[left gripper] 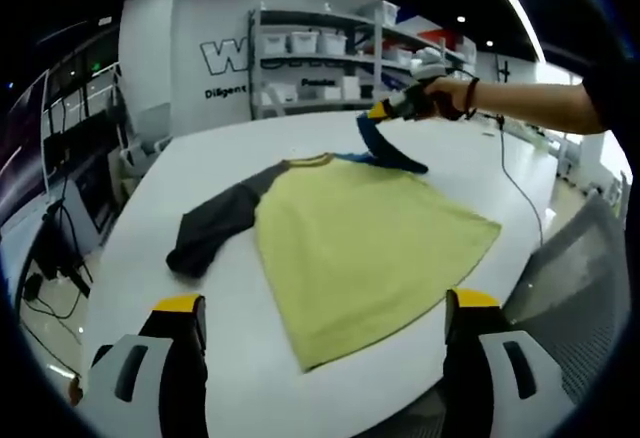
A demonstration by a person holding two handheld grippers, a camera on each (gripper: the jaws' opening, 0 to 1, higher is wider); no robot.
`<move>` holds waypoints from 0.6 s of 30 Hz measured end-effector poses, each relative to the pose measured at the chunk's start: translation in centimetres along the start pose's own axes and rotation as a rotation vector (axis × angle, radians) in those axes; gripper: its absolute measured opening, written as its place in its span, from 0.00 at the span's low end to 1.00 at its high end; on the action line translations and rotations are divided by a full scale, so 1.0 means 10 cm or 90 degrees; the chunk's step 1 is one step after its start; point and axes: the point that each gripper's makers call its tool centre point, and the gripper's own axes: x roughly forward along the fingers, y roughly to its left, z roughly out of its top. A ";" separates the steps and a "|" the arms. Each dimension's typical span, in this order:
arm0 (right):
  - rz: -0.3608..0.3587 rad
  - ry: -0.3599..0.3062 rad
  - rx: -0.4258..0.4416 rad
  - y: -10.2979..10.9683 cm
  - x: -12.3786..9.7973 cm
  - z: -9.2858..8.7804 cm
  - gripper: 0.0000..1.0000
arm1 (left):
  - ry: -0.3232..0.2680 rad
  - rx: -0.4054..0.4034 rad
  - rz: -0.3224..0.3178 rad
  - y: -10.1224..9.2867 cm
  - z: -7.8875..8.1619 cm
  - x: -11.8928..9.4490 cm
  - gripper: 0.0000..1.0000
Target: Fold the garment on the visible template until the final outline fits inside the template.
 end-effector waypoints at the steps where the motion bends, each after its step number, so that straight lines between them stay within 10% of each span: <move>1: 0.000 0.000 0.001 0.04 0.03 -0.01 0.00 | 0.002 0.001 -0.001 0.00 0.00 0.00 0.95; 13: -0.027 0.020 -0.055 0.48 0.39 -0.22 0.00 | -0.010 0.002 0.003 0.01 0.02 -0.01 0.94; 18: 0.006 0.004 0.015 0.73 0.50 -0.23 0.00 | -0.009 -0.001 0.003 0.02 0.01 -0.01 0.94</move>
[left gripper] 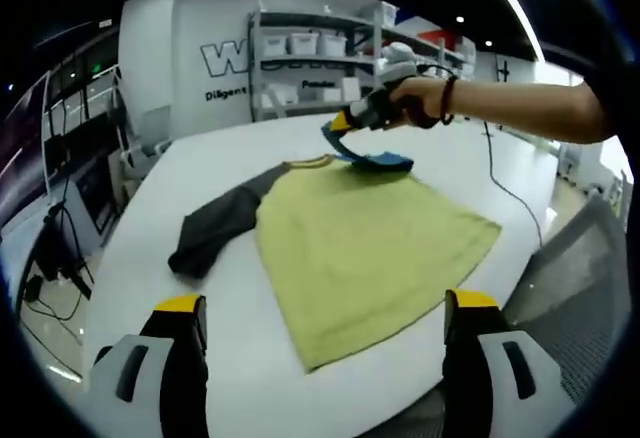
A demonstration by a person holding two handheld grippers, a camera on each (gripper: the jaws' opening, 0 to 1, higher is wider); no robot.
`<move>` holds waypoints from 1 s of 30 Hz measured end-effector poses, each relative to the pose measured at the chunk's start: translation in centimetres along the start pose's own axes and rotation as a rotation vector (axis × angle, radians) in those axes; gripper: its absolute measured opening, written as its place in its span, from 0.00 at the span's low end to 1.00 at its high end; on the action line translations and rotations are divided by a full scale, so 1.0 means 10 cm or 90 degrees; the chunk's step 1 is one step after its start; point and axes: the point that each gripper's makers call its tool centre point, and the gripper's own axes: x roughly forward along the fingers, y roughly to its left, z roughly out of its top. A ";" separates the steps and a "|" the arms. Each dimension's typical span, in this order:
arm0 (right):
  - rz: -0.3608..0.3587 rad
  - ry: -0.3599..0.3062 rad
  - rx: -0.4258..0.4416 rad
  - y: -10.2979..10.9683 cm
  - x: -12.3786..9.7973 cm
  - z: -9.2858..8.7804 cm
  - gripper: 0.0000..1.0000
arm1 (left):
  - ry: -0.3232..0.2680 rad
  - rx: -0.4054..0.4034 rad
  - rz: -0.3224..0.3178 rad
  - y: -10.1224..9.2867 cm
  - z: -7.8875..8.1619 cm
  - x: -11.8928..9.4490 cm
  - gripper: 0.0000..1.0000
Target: Fold the garment on the visible template until the final outline fits inside the template.
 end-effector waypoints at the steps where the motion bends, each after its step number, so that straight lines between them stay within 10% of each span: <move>1: 0.000 0.003 -0.009 0.02 0.01 -0.01 0.00 | -0.003 -0.003 0.000 0.00 0.01 0.00 0.94; 30: 0.028 0.141 -0.263 0.52 0.39 -0.92 0.00 | 0.001 -0.001 0.009 0.03 0.00 0.00 0.93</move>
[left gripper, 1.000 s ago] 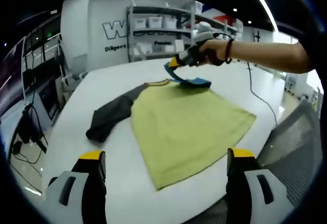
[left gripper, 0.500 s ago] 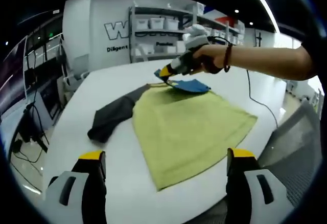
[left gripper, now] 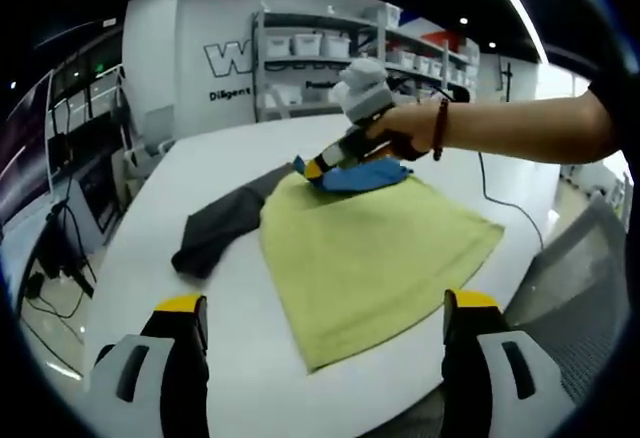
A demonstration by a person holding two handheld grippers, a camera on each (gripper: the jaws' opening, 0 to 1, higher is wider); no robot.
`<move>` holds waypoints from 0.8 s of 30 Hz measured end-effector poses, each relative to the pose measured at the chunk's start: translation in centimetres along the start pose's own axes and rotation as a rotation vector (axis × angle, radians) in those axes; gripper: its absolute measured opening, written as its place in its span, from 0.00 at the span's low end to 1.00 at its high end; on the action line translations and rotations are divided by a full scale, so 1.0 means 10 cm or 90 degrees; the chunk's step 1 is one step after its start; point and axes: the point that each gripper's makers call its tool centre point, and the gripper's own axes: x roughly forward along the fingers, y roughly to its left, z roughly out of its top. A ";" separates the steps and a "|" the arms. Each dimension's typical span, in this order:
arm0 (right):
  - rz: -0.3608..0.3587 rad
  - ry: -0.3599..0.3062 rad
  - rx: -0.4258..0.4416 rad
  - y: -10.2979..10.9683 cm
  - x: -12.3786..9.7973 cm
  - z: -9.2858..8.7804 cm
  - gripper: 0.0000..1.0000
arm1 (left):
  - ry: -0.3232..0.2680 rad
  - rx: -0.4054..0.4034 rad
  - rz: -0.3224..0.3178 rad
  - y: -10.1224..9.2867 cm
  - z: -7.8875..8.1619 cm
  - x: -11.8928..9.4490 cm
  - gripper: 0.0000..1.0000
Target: Fold the garment on the visible template until the final outline fits inside the template.
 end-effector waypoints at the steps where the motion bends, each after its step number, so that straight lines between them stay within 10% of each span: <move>1: -0.008 0.009 -0.017 0.00 0.02 -0.04 0.00 | -0.001 0.000 0.000 0.00 0.00 0.00 0.93; 14: 0.020 0.003 0.014 0.09 0.25 -0.07 0.00 | 0.001 0.001 -0.006 -0.02 -0.01 0.01 0.93; 24: 0.045 -0.036 0.019 0.05 0.03 -0.01 0.34 | -0.002 0.009 0.007 0.01 0.00 0.01 0.99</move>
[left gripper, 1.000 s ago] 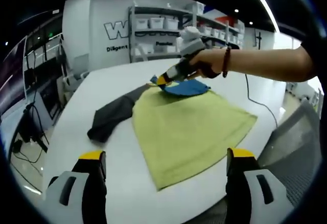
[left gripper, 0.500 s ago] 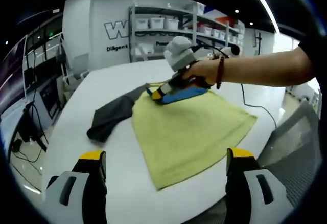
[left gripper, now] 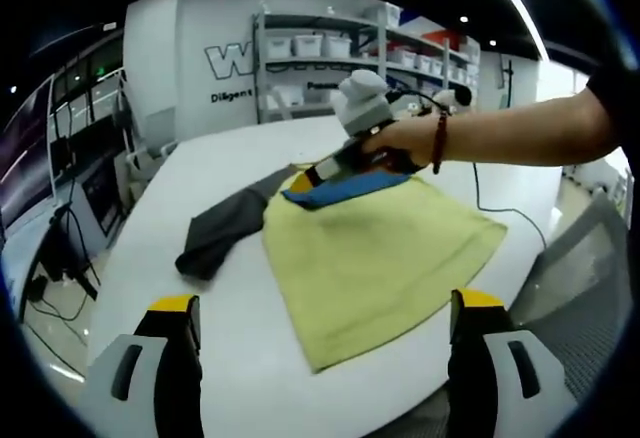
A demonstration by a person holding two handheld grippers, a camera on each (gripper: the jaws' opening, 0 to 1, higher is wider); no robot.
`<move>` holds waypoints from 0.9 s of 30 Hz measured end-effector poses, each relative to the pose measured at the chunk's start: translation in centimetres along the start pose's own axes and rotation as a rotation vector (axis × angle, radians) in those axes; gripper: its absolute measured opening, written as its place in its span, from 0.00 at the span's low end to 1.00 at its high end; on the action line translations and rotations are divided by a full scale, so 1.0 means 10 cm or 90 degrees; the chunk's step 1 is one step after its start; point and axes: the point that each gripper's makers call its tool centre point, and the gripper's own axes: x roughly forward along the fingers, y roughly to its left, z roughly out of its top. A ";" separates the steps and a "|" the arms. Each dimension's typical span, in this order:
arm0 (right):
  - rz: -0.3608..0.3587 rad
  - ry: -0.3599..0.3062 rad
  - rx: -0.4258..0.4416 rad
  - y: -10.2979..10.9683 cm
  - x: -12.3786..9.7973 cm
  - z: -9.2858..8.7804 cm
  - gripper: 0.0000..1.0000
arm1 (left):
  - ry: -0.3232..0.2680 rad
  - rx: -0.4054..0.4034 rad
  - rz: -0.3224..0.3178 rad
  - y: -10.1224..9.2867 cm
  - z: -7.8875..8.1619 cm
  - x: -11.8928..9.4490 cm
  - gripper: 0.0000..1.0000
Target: Fold the garment on the visible template until the final outline fits inside the template.
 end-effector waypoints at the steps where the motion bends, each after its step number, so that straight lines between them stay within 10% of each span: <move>1: 0.003 -0.001 -0.005 0.00 -0.02 0.00 0.37 | 0.000 0.001 0.000 0.00 0.00 0.00 0.99; 11: -0.011 -0.012 0.002 -0.19 -0.20 -0.05 0.75 | 0.000 0.006 -0.003 -0.01 0.00 0.00 0.99; 27: -0.056 -0.027 0.018 -0.68 -0.67 -0.27 0.76 | 0.005 0.013 -0.018 -0.05 -0.01 0.00 0.99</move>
